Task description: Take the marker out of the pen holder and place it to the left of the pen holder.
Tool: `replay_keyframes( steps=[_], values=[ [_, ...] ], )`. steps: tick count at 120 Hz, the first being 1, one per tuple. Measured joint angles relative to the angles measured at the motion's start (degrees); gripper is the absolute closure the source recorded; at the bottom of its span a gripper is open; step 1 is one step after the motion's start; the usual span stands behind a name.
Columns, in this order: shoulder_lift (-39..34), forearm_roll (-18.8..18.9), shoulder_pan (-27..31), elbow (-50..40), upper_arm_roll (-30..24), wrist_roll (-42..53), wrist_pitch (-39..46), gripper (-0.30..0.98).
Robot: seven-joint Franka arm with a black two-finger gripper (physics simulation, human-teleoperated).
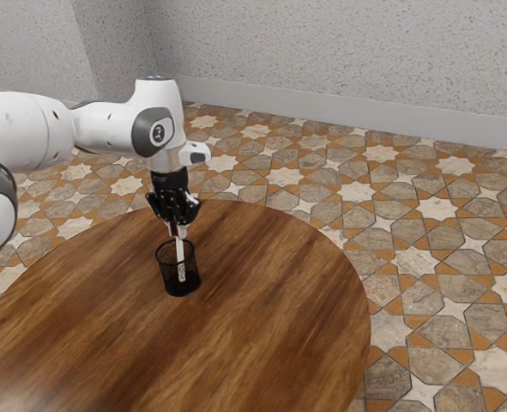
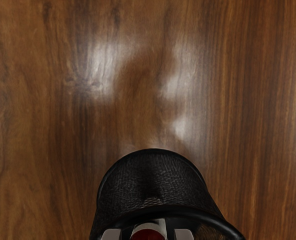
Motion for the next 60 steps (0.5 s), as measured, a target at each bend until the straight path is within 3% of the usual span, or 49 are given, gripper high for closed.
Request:
replay_keyframes(
  steps=[36,60],
  values=[
    [-0.7,0.6,-0.2,-0.4,0.0,-0.4,0.0,0.75],
    [-7.3,1.2,-1.0,-4.0,-0.1,-0.9,-0.1,0.77]
  ],
)
